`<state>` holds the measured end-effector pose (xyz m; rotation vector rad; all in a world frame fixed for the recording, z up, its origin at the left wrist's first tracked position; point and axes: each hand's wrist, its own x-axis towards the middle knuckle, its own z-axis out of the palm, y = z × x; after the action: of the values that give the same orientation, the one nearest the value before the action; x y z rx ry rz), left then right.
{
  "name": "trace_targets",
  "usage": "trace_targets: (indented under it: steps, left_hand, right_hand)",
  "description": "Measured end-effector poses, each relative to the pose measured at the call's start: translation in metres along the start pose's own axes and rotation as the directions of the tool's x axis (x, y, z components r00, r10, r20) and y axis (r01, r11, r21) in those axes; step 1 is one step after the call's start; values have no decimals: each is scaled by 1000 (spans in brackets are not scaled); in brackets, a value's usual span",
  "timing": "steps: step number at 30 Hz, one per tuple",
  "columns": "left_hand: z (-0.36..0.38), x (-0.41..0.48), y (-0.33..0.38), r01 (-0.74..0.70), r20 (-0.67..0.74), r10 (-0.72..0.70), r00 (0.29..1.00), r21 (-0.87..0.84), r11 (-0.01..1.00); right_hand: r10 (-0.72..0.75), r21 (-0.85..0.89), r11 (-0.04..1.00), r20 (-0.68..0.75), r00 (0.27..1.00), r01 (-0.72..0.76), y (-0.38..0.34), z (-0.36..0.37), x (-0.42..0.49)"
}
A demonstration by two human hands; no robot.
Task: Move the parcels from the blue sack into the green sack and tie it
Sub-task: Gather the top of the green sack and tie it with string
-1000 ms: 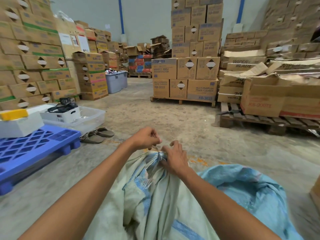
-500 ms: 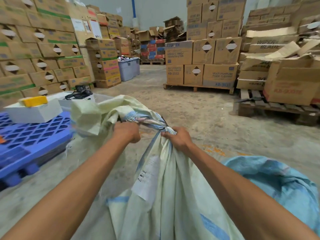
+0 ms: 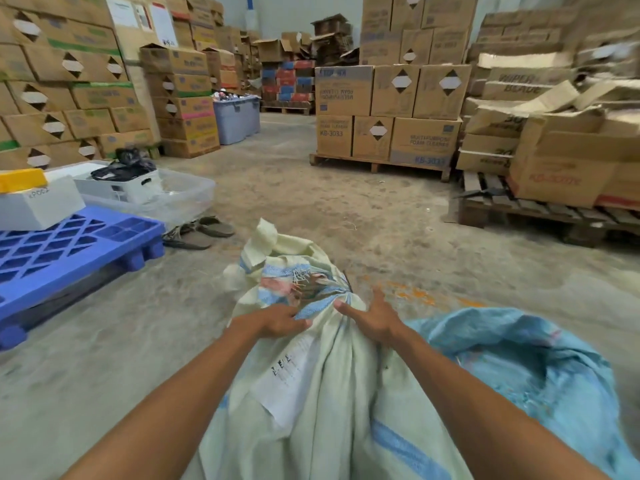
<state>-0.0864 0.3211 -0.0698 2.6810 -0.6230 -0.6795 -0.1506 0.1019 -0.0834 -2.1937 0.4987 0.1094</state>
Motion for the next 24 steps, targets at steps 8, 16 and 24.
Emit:
trace_targets:
  steps: [8,16,24]
  left_hand:
    - [11,15,-26,104,111,-92,990,-110,988]
    - [-6,-18,-59,-40,-448,-246,860,-540,841]
    - [-93,-47,-64,-251,-633,-445,633,-712,656]
  right_hand:
    - [319,-340,918,335,886,-202,8,-19,-73]
    - [75,-72,994,-62,995,-80,1,0,-59]
    - [-92,175,977,-160,983,120,-73,-32,-58]
